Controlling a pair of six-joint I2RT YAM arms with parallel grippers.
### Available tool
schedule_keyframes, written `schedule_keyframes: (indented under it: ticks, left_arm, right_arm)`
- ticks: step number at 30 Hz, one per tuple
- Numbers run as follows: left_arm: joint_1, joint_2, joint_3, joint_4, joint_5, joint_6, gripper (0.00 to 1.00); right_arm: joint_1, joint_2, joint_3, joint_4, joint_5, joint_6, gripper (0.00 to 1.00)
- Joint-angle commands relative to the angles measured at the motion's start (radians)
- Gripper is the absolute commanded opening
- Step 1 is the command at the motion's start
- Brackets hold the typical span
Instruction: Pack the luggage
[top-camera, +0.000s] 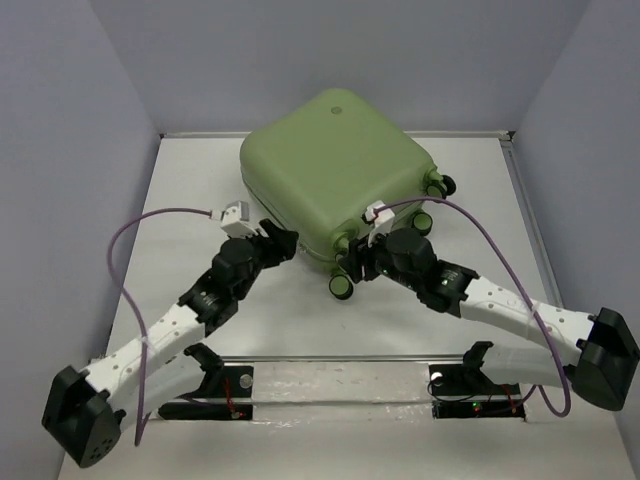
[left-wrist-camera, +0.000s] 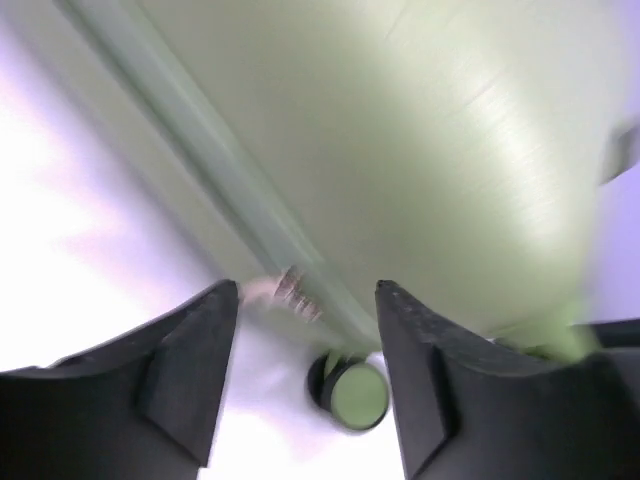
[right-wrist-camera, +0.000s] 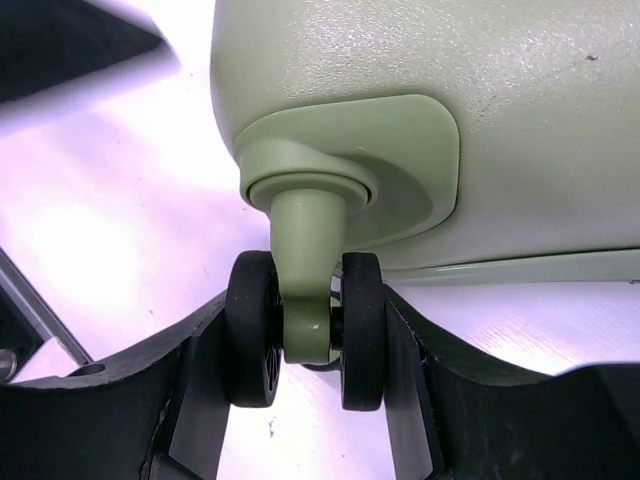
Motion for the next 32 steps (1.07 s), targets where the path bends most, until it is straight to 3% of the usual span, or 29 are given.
schedule_keyframes:
  ticks: [1, 3, 8, 9, 14, 21, 28, 32]
  left_arm:
    - [0.017, -0.220, 0.125, -0.051, -0.130, 0.054, 0.81]
    - [0.017, -0.282, 0.171, -0.104, -0.147, 0.075, 0.94]
    - [0.018, -0.285, 0.326, -0.270, -0.119, 0.153, 0.95]
    - [0.018, -0.285, 0.338, -0.299, -0.113, 0.158, 0.96]
    - [0.018, -0.337, 0.357, -0.312, -0.092, 0.184, 0.97]
    - [0.017, -0.394, 0.389, -0.346, -0.079, 0.225, 0.99]
    - [0.018, -0.406, 0.384, -0.327, -0.030, 0.279, 0.99]
    - [0.020, -0.396, 0.349, -0.286, -0.036, 0.288, 0.99]
  right_arm:
    - [0.107, 0.067, 0.073, -0.043, 0.028, 0.003, 0.07]
    - [0.189, 0.106, 0.113, -0.035, 0.057, 0.000, 0.07]
    - [0.305, 0.201, 0.228, -0.027, 0.114, -0.002, 0.07]
    - [0.331, 0.204, 0.237, -0.028, 0.120, -0.002, 0.18]
    - [0.344, 0.181, 0.286, -0.119, 0.249, 0.015, 1.00]
    - [0.344, -0.043, 0.243, -0.176, 0.537, -0.040, 1.00]
    - [0.344, -0.410, 0.191, -0.178, 0.576, -0.095, 1.00]
    - [0.344, -0.529, 0.114, -0.077, 0.609, -0.152, 1.00]
